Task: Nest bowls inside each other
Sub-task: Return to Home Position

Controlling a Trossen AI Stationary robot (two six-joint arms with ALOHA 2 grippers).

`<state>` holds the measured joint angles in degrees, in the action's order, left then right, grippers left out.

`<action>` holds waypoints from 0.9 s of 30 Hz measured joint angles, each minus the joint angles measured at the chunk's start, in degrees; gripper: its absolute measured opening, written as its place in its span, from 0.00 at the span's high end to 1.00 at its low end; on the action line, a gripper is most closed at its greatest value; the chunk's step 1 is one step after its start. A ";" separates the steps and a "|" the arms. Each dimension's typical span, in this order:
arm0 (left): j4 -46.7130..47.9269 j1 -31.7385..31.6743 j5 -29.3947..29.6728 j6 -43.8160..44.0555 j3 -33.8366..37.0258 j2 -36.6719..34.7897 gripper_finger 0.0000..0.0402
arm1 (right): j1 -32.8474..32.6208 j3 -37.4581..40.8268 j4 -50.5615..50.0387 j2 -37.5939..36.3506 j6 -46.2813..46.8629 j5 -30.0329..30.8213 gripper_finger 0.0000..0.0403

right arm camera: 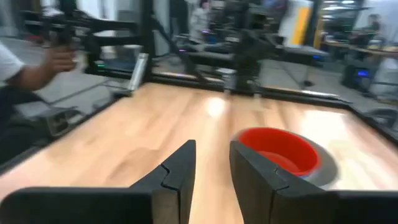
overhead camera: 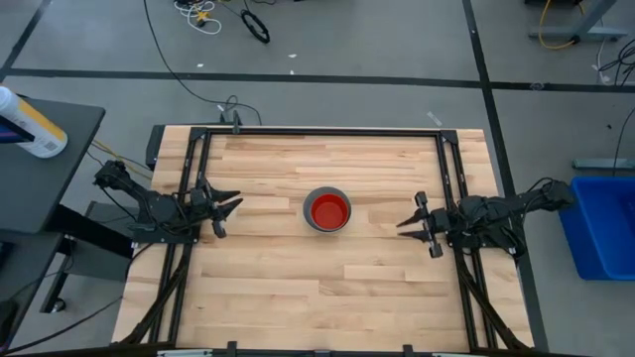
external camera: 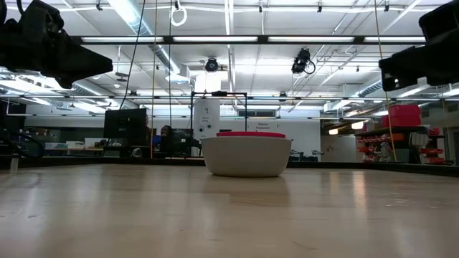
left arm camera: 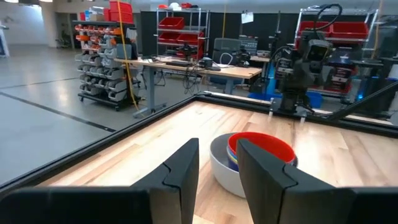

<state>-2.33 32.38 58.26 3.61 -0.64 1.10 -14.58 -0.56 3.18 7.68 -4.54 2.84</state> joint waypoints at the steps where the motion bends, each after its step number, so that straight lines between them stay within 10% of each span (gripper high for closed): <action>1: 0.06 0.00 0.39 -0.42 0.00 0.00 0.71 | 0.01 0.00 -0.03 0.00 -0.29 0.86 0.74; 11: 0.74 0.00 10.51 -4.19 0.07 0.00 0.71 | -0.01 0.00 -1.47 0.00 1.05 1.15 0.74; 27: 1.19 0.04 9.97 -10.58 0.07 0.02 0.71 | -0.03 0.00 -1.72 0.02 3.66 1.15 0.73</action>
<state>-1.15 32.42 68.23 -6.97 -0.58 1.13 -14.61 -0.56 1.45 7.70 -0.88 3.99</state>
